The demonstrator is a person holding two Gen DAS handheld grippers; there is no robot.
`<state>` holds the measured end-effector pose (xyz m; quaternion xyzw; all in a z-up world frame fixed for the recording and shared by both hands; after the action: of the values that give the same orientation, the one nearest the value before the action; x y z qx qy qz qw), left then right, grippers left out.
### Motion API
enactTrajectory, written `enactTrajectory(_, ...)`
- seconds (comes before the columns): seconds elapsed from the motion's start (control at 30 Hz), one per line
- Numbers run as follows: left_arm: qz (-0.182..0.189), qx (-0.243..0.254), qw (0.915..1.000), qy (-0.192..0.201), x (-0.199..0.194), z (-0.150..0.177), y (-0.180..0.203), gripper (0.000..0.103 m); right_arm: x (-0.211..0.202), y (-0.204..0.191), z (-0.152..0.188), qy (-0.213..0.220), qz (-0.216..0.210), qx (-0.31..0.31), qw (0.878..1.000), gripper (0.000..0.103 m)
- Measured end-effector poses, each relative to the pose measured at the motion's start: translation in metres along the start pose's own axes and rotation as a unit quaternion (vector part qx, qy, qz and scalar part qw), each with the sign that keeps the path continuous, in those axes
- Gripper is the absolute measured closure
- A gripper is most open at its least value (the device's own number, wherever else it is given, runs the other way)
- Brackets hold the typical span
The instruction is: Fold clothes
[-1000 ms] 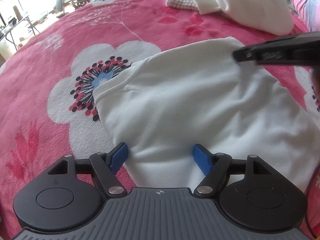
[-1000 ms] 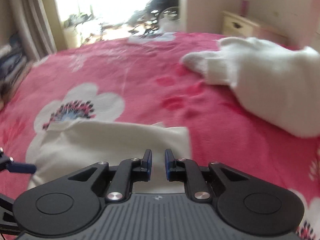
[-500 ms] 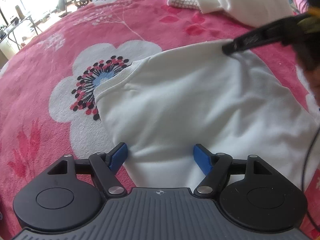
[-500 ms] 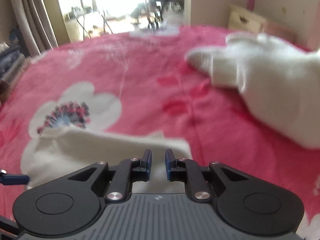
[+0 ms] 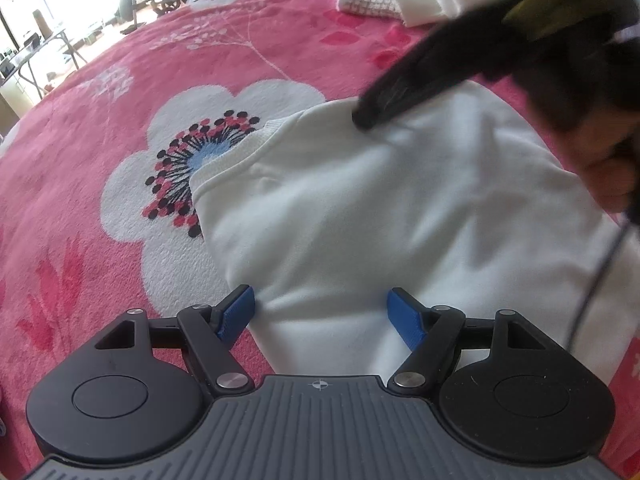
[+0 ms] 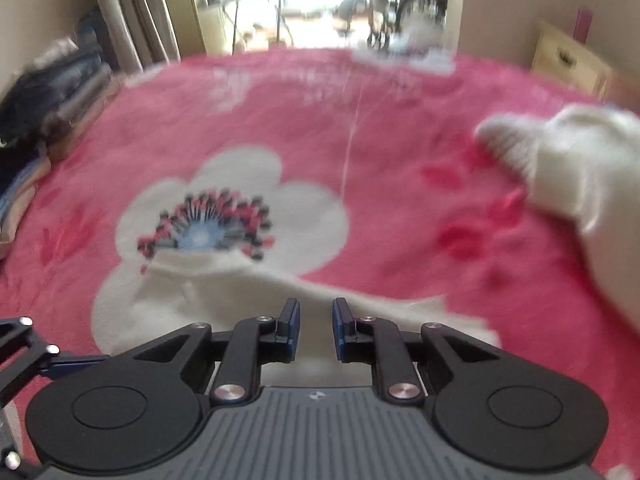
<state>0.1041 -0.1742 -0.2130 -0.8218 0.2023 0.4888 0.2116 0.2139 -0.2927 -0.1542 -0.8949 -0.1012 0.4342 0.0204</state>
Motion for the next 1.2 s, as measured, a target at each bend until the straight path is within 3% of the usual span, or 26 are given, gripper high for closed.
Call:
enactTrajectory(0.3, 0.002, -0.004, 1.0, 0.001, 0.0, 0.001, -0.001, 0.028, 0.017, -0.023, -0.005, -0.032, -0.055, 0.004, 0.998, 0.083)
enactTrajectory(0.47, 0.001, -0.003, 1.0, 0.004, -0.001, 0.003, -0.001, 0.027, 0.04, -0.053, 0.009, -0.106, -0.129, 0.0, 0.986, 0.082)
enactTrajectory(0.6, 0.0, -0.002, 1.0, 0.004, -0.002, 0.004, -0.002, 0.027, 0.056, -0.052, 0.005, -0.102, -0.12, 0.03, 0.987, 0.085)
enactTrajectory(0.77, 0.025, 0.003, 0.9996, 0.015, -0.01, 0.008, -0.006, 0.027, 0.028, -0.014, -0.014, -0.02, -0.036, 0.064, 0.997, 0.079)
enactTrajectory(1.0, 0.037, 0.013, 0.9945, 0.097, -0.033, 0.0, -0.038, 0.027, -0.058, 0.048, 0.015, 0.037, -0.006, 0.125, 0.991, 0.079)
enactTrajectory(1.2, 0.024, 0.014, 0.994, 0.106, -0.001, -0.029, -0.045, 0.028, -0.057, 0.08, 0.06, 0.022, 0.021, 0.192, 0.981, 0.081)
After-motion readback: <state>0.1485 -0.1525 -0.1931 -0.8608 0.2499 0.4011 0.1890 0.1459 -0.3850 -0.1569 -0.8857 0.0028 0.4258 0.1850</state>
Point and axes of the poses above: each gripper's, at about its wrist camera, not at the fingertips, and x roughly the way its jaws point, y to its right, z to its underside, the point moved 9 cm from there along x, roughly the way its jaws point, and after that the axes turned 10 degrees about x, right-handed, at the moved point
